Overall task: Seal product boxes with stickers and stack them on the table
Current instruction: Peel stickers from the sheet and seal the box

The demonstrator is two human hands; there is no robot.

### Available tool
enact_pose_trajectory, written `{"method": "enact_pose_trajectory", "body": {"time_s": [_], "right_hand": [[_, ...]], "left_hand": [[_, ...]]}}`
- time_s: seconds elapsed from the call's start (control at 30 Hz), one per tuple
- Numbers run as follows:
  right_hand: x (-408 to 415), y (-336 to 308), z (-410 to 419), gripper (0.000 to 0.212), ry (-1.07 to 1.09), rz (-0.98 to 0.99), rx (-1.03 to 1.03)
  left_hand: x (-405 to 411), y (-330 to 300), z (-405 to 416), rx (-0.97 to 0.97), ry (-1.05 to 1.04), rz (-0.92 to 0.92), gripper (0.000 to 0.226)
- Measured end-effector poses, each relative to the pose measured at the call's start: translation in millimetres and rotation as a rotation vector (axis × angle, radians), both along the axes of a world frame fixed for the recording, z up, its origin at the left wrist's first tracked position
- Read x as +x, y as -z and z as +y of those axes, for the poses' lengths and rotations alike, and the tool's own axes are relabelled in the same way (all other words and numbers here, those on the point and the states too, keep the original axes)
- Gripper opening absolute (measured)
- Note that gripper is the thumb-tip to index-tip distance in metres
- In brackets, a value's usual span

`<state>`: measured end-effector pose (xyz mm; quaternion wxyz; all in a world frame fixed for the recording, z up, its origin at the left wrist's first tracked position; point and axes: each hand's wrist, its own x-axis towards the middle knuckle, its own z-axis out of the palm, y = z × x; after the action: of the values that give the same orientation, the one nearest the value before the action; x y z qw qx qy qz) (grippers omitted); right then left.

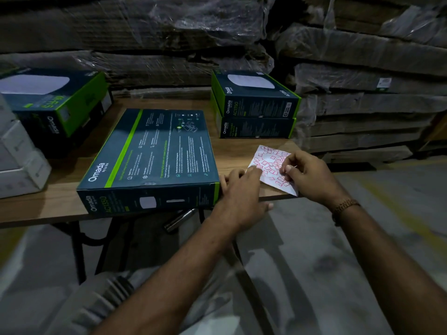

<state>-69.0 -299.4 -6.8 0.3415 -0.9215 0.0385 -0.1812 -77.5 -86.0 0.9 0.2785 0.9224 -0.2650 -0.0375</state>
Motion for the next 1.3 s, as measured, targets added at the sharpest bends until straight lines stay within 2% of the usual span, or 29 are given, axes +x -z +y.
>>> {"method": "enact_pose_trajectory", "body": {"time_s": [0.13,0.27,0.4,0.5,0.57,0.63,0.77,0.87,0.97,1.1,1.3], "right_hand": [[0.4,1.7,5.2,0.021,0.017,-0.023,-0.012],[2.3,-0.9,8.5,0.021,0.028,-0.034,0.007],[3.3,-4.2,13.2,0.014,0.025,-0.079,0.044],[4.0,-8.7,23.6,0.015,-0.017,-0.11,0.081],[2.7,-12.7,36.1,0.012,-0.066,-0.087,0.142],[-0.2,-16.1,49.8,0.009,-0.09,-0.091,0.154],[-12.5,-24.4,88.2,0.009,-0.149,-0.177,0.183],[-26.7,-31.6,127.5,0.01,-0.215,-0.26,0.235],[-41.0,-39.2,171.2,0.01,-0.286,-0.289,0.233],[-46.1,-41.3,218.1,0.012,-0.328,-0.316,0.107],[-46.5,-33.2,250.8,0.01,-0.275,-0.27,-0.041]], "left_hand": [[5.1,4.5,-2.2,-0.096,-0.014,0.022,0.088],[2.9,1.2,0.4,-0.238,-0.043,0.022,0.064],[-13.2,-19.5,8.0,-0.454,0.022,-0.004,0.046],[-21.9,-40.8,21.5,-0.554,0.056,-0.065,0.057],[-20.7,-53.8,36.3,-0.599,0.005,-0.111,0.067],[-17.1,-63.7,55.4,-0.598,-0.083,-0.203,0.07],[-11.8,-68.4,110.1,-0.564,-0.275,-0.372,0.057],[-11.7,-55.8,155.8,-0.517,-0.476,-0.523,0.043],[-11.5,-33.4,188.4,-0.419,-0.64,-0.567,0.036],[-10.4,-14.0,206.8,-0.452,-0.612,-0.466,0.025],[-6.8,6.6,227.3,-0.553,-0.441,-0.407,0.019]]}}
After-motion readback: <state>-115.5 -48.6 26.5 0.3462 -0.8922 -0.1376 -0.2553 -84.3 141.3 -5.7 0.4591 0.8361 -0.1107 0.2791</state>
